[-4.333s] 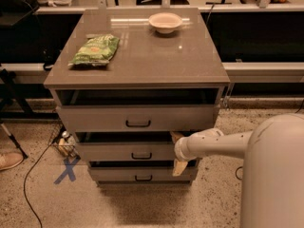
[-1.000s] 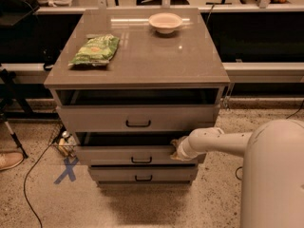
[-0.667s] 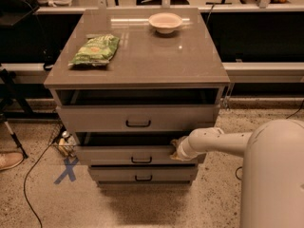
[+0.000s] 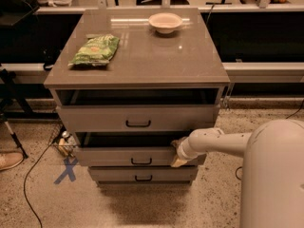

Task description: Open middle drawer

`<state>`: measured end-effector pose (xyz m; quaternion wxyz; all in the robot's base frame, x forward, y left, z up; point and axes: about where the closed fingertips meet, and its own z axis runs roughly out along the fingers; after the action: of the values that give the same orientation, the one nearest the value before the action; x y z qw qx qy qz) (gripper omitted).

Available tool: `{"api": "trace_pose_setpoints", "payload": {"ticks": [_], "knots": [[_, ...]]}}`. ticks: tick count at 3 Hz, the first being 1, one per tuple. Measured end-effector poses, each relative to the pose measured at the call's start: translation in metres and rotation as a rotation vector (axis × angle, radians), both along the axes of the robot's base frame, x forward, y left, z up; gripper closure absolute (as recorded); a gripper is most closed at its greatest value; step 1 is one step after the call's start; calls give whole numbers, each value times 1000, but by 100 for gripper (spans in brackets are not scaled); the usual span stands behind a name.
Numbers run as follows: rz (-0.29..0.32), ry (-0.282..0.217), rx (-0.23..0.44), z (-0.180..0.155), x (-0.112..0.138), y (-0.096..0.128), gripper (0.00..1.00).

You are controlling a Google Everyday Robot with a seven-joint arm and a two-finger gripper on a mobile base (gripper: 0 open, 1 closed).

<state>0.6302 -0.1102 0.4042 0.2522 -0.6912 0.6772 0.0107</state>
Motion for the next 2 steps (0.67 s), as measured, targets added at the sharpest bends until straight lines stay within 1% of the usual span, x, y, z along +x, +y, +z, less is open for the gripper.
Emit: {"api": "trace_pose_setpoints", "payload": {"ticks": [1,2], "knots": [[24,33,-15,2,-4,0,0],[37,70,-58,4,-10,-4,0]]}}
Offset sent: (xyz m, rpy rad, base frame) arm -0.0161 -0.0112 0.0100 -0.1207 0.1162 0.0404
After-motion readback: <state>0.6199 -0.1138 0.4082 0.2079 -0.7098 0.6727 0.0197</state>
